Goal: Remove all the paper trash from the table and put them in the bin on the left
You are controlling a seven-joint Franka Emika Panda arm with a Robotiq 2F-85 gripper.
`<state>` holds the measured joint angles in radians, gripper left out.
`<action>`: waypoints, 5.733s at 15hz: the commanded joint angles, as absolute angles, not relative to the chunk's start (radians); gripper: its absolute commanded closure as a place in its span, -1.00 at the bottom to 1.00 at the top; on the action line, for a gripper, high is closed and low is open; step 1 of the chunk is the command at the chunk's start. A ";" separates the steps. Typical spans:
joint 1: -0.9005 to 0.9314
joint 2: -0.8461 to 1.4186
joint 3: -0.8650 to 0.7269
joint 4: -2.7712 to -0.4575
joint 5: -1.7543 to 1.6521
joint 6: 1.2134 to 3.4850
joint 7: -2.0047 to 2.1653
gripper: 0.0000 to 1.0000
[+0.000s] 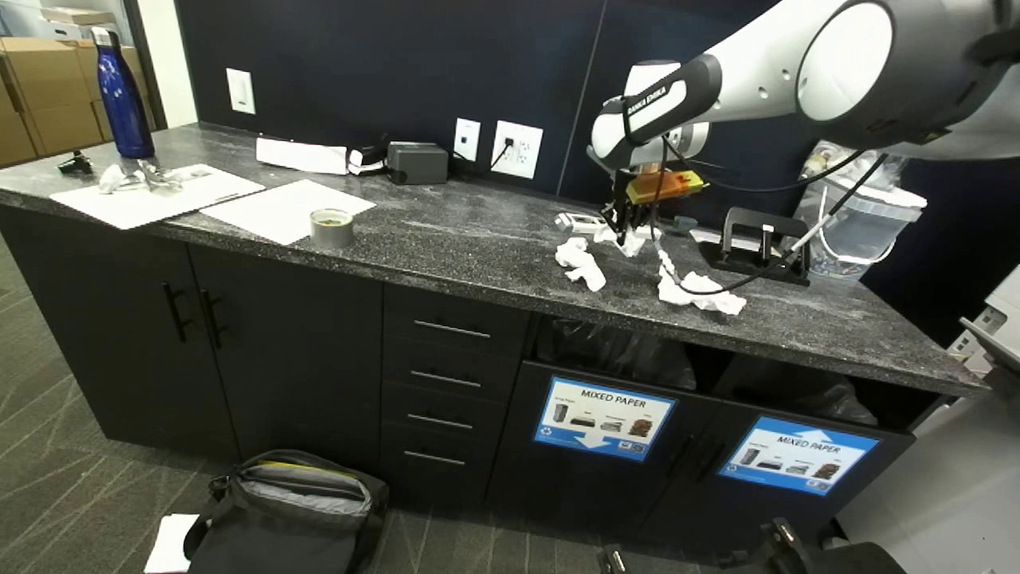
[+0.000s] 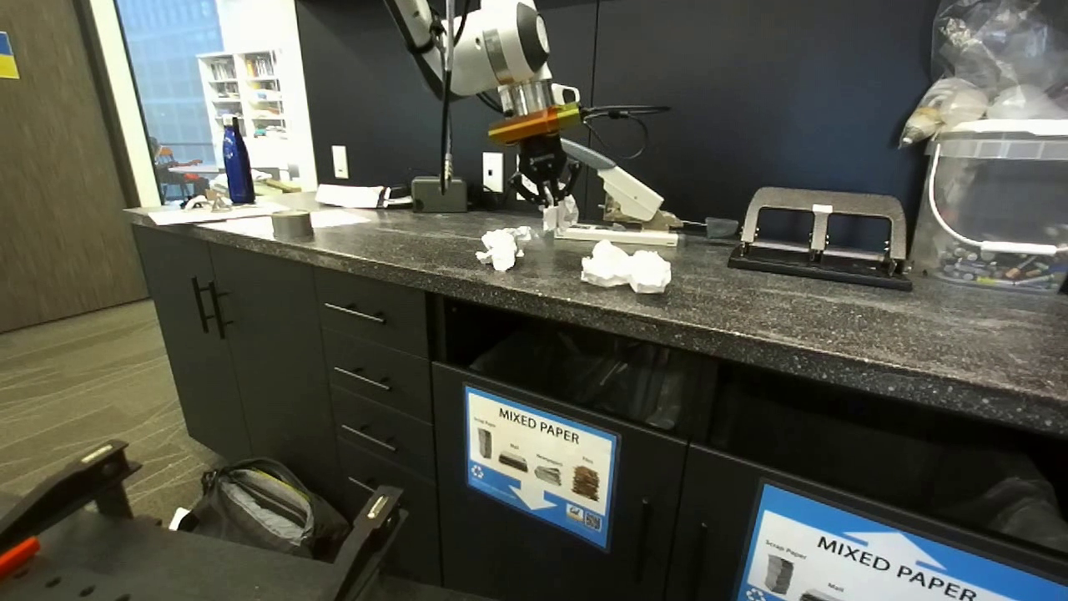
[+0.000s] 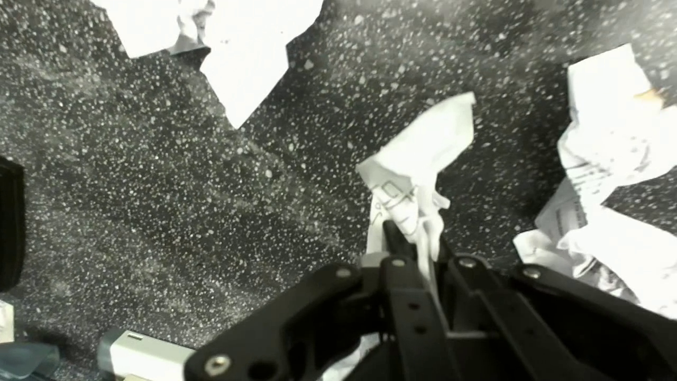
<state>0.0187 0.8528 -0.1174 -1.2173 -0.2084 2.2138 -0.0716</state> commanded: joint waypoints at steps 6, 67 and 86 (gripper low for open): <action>0.038 0.521 -0.082 -1.702 -0.210 2.251 -0.010 0.77; 0.194 1.247 -0.212 -1.805 0.445 3.836 -0.129 0.73; 0.124 0.916 -0.189 -2.129 0.272 3.635 -0.070 -1.00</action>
